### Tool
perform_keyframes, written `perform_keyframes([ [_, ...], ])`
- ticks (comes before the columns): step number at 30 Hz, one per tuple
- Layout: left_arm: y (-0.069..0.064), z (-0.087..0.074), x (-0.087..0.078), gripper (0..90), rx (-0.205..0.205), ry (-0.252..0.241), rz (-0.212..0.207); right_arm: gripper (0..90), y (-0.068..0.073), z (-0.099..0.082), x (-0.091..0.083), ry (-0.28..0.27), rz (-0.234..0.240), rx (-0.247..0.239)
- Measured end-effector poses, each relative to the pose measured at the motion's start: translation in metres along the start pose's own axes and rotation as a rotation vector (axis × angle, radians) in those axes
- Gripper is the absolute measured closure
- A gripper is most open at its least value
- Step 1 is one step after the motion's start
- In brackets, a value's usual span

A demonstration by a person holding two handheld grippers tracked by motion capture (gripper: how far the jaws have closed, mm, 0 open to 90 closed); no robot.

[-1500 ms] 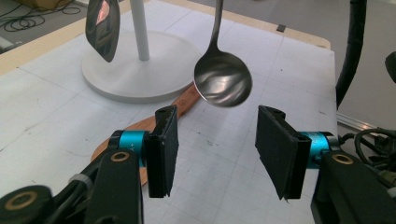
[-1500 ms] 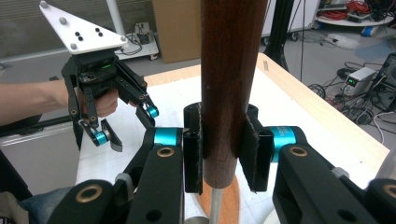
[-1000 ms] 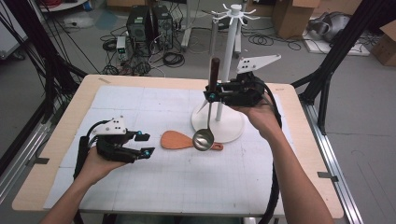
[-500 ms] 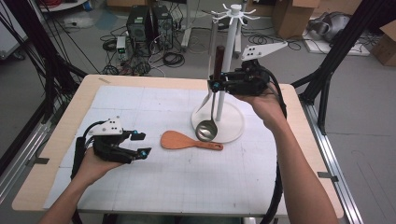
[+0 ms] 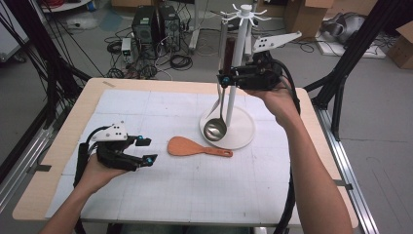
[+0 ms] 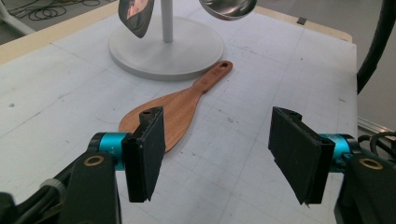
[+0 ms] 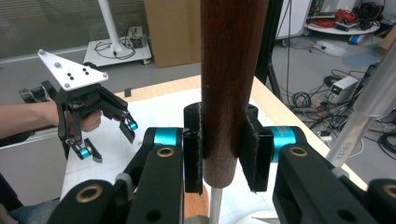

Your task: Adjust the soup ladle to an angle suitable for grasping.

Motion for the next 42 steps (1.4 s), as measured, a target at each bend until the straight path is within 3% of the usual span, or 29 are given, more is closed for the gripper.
perform_keyframes([
  [7,0.001,0.000,0.000,36.4,0.000,-0.004,-0.001,73.3,-0.004,0.010,-0.002,0.002,-0.003,-0.008],
  [21,0.002,0.000,0.000,35.2,-0.002,-0.002,0.001,73.3,-0.020,0.024,-0.006,-0.018,-0.004,0.022],
  [42,0.002,0.000,0.001,35.1,-0.007,-0.006,-0.005,73.2,-0.038,0.023,-0.008,-0.030,-0.014,0.073],
])
Point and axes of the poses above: each handheld gripper's, and its own axes: x roughly forward along the jaws, z roughly out of its top, y roughly to its left, the point moved 1 cm from there along x, roughly forward along the jaws, and after that the axes turned 7 degrees about -y, right-handed, at the moved point
